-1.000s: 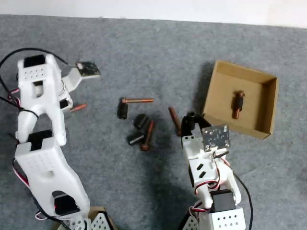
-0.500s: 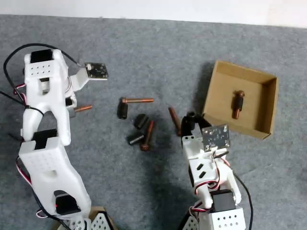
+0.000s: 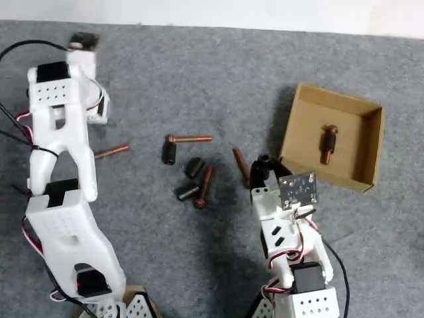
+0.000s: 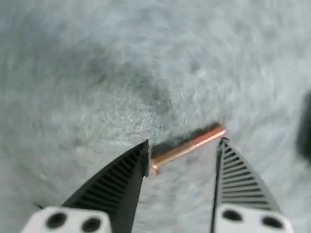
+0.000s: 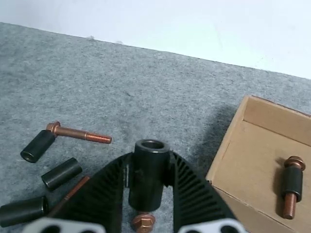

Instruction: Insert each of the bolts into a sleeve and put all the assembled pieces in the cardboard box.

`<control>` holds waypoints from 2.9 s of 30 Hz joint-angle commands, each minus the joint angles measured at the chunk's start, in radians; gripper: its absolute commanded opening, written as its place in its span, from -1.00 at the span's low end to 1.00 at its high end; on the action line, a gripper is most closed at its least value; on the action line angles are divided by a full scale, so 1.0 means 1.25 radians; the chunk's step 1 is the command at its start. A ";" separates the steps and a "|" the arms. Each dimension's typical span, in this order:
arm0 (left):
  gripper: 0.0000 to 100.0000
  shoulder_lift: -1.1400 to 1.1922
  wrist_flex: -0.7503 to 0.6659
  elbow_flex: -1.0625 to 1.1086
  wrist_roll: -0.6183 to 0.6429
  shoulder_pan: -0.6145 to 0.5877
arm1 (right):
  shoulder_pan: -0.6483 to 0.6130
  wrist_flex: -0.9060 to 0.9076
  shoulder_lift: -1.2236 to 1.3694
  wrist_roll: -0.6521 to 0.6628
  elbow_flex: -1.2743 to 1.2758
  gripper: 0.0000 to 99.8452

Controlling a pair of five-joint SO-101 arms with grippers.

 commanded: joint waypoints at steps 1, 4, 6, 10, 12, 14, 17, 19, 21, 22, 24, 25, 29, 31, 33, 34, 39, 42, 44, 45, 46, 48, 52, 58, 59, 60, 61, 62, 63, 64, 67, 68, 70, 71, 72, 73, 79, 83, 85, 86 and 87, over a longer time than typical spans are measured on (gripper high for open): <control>-0.75 -0.033 0.090 -0.042 0.357 0.024 | 0.003 -0.029 -0.009 0.010 0.094 -0.98; -0.89 -0.018 0.115 -0.029 0.543 0.044 | 0.003 -0.029 -0.009 0.010 0.094 -0.98; -0.93 0.002 0.115 -0.020 0.685 0.063 | 0.003 -0.029 -0.009 0.010 0.094 -0.98; -0.84 0.058 0.114 -0.018 0.847 0.060 | 0.003 -0.026 -0.009 0.010 0.094 -0.98; -0.74 0.088 0.114 -0.018 0.869 0.058 | 0.003 -0.026 -0.009 0.010 0.094 -0.98; -0.63 0.118 0.115 -0.018 0.906 0.058 | 0.003 -0.026 -0.009 0.010 0.094 -0.98; -0.50 0.152 0.115 -0.018 0.967 0.056 | 0.003 -0.026 -0.009 0.010 0.094 -0.98; -0.46 0.168 0.114 -0.019 1.004 0.047 | 0.003 -0.026 -0.009 0.010 0.094 -0.98; -0.46 0.172 0.093 -0.019 1.027 0.045 | 0.003 -0.026 -0.008 0.010 0.094 -0.98; -0.46 0.172 0.081 -0.019 1.027 0.045 | 0.003 -0.026 -0.008 0.010 0.094 -0.98; -0.46 0.172 0.061 -0.019 1.029 0.045 | 0.003 -0.026 -0.008 0.010 0.094 -0.98; -0.46 0.172 0.059 -0.019 1.030 0.045 | 0.003 -0.026 -0.008 0.010 0.094 -0.98; -0.45 0.174 0.059 -0.018 1.051 0.034 | 0.003 -0.026 -0.008 0.010 0.094 -0.98; -0.45 0.174 0.059 -0.018 1.085 0.006 | 0.003 -0.026 -0.008 0.010 0.094 -0.98; -0.45 0.174 0.047 -0.018 1.099 -0.021 | 0.003 -0.026 -0.008 0.011 0.094 -0.98; -0.45 0.175 0.043 -0.018 1.100 -0.033 | 0.003 -0.026 -0.008 0.011 0.094 -0.98; -0.46 0.179 0.038 -0.014 1.101 -0.084 | 0.003 -0.026 -0.008 0.011 0.094 -0.98; -0.46 0.180 0.025 -0.013 1.100 -0.102 | 0.003 -0.026 -0.008 0.011 0.094 -0.98; -0.46 0.180 0.029 -0.012 1.097 -0.099 | 0.003 -0.026 -0.008 0.011 0.094 -0.98; -0.46 0.180 0.031 -0.012 1.097 -0.098 | 0.003 -0.026 -0.008 0.011 0.094 -0.98; -0.46 0.181 0.031 -0.010 1.097 -0.093 | 0.003 -0.026 -0.008 0.011 0.094 -0.98; -0.46 0.180 0.028 0.007 1.097 -0.083 | 0.003 -0.026 -0.008 0.011 0.094 -0.98; -0.46 0.181 0.010 0.052 1.100 -0.071 | 0.003 -0.026 -0.008 0.011 0.094 -0.98; -0.46 0.180 -0.026 0.075 1.100 -0.072 | 0.003 -0.026 -0.008 0.011 0.094 -0.98; -0.46 0.180 -0.027 0.075 1.099 -0.072 | 0.003 -0.026 -0.008 0.011 0.094 -0.98; -0.46 0.181 -0.027 0.075 1.097 -0.072 | 0.003 -0.026 -0.008 0.011 0.094 -0.98; -0.46 0.181 -0.027 0.075 1.097 -0.072 | 0.003 -0.026 -0.008 0.011 0.094 -0.98; -0.47 0.181 -0.025 0.075 1.097 -0.072 | 0.003 -0.026 -0.008 0.011 0.094 -0.98; -0.49 0.181 -0.023 0.075 1.097 -0.072 | 0.003 -0.026 -0.008 0.011 0.094 -0.98; -0.54 0.181 -0.022 0.075 1.097 -0.072 | 0.003 -0.026 -0.008 0.011 0.094 -0.98; -0.76 0.181 -0.026 0.088 1.096 -0.075 | 0.003 -0.026 -0.008 0.011 0.094 -0.98; -0.85 0.181 -0.026 0.088 1.096 -0.077 | 0.003 -0.026 -0.007 0.011 0.094 -0.98; -0.99 0.180 -0.027 0.084 1.096 -0.080 | 0.003 -0.026 -0.007 0.011 0.094 -0.98; -0.99 0.176 -0.027 0.084 1.096 -0.078 | 0.003 -0.026 -0.007 0.011 0.094 -0.98; -0.97 0.174 -0.027 0.080 1.094 -0.075 | 0.003 -0.026 -0.007 0.011 0.094 -0.98; -0.99 0.172 -0.021 0.068 1.073 -0.073 | 0.003 -0.026 -0.007 0.011 0.094 -0.98; -0.99 0.099 0.083 -0.096 0.848 -0.069 | 0.003 -0.026 -0.007 0.011 0.094 -0.98; -0.99 -0.002 0.169 -0.187 0.779 -0.068 | 0.003 -0.026 -0.007 0.011 0.094 -0.98; -0.99 -0.062 0.184 -0.201 0.749 -0.068 | 0.003 -0.026 -0.007 0.011 0.094 -0.98; -0.99 -0.095 0.184 -0.197 0.735 -0.068 | 0.003 -0.026 -0.007 0.011 0.094 -0.98; -0.99 -0.128 0.185 -0.185 0.723 -0.068 | 0.003 -0.026 -0.008 0.011 0.094 -0.98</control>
